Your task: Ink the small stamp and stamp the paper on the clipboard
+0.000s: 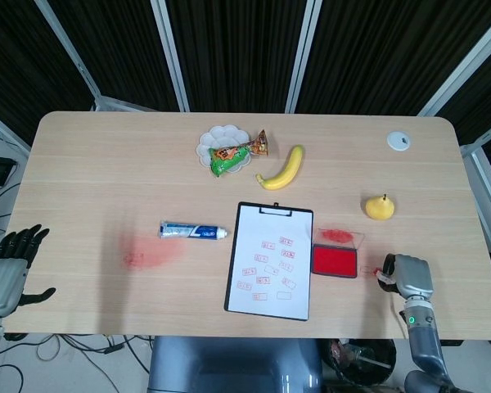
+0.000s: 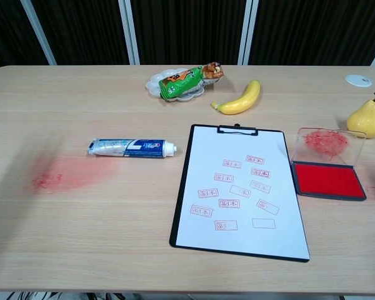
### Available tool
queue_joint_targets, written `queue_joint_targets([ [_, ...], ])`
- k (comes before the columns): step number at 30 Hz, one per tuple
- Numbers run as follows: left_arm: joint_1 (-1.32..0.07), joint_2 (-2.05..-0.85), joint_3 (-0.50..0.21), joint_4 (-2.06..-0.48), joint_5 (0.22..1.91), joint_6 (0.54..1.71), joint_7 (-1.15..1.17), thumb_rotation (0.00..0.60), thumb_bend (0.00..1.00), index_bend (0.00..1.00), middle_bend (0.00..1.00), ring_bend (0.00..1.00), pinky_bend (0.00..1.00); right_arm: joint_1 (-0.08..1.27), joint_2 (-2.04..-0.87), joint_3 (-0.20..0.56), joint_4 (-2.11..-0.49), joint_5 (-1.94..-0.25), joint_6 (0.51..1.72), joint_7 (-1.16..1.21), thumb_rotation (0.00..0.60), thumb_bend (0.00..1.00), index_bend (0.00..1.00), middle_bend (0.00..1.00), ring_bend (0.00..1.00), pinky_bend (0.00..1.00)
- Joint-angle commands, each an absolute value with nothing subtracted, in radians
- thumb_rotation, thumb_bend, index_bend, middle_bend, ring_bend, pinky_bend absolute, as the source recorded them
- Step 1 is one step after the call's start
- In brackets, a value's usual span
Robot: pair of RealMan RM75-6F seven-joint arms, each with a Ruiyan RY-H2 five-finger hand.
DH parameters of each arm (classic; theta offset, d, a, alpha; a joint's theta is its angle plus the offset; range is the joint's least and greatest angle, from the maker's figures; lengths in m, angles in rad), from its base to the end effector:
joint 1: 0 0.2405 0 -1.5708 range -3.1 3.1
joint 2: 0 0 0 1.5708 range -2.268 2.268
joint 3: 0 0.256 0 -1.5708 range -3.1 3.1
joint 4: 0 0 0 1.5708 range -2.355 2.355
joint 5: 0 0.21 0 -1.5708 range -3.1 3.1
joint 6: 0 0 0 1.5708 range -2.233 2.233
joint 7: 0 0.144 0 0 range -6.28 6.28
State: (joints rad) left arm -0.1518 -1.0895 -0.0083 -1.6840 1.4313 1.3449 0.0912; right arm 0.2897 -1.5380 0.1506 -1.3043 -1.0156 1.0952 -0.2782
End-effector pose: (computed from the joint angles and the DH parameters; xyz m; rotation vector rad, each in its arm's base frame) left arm -0.3066 0.1895 0.1410 -1.4922 -0.9854 -0.7723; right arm -0.3430 -0.2534 0.0242 1.3332 -1.1928 0.5655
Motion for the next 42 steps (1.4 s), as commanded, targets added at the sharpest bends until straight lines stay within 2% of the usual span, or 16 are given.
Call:
queue_joint_targets([
  [1,-0.152,-1.090,-0.008,-1.684,1.432,1.346,0.091,0.600,0.02,0.00,0.00,0.00,0.00,0.291,-1.537,0.151,-1.309,-1.014,1.095,-0.283,0.600,0.30,0.70,0.54,0.65,0.72],
  [11,-0.151,-1.089,-0.008,-1.685,1.432,1.344,0.089,0.600,0.02,0.00,0.00,0.00,0.00,0.294,-1.531,0.153,-1.327,-1.013,1.096,-0.289,0.600,0.29,0.68,0.53,0.64,0.73],
  [21,-0.152,-1.088,-0.008,-1.686,1.432,1.343,0.089,0.600,0.02,0.00,0.00,0.00,0.00,0.300,-1.511,0.152,-1.366,-1.002,1.090,-0.311,0.600,0.29,0.60,0.47,0.58,0.72],
  [31,-0.151,-1.087,-0.007,-1.686,1.434,1.342,0.089,0.600,0.02,0.00,0.00,0.00,0.00,0.302,-1.507,0.147,-1.381,-1.003,1.100,-0.323,0.600,0.30,0.57,0.44,0.55,0.72],
  [37,-0.151,-1.086,-0.007,-1.687,1.433,1.341,0.089,0.600,0.02,0.00,0.00,0.00,0.00,0.304,-1.504,0.145,-1.385,-0.998,1.100,-0.328,0.600,0.30,0.46,0.35,0.46,0.66],
  [42,-0.151,-1.086,-0.007,-1.687,1.433,1.341,0.090,0.600,0.02,0.00,0.00,0.00,0.00,0.306,-1.498,0.142,-1.394,-0.995,1.097,-0.334,0.600,0.24,0.32,0.23,0.33,0.57],
])
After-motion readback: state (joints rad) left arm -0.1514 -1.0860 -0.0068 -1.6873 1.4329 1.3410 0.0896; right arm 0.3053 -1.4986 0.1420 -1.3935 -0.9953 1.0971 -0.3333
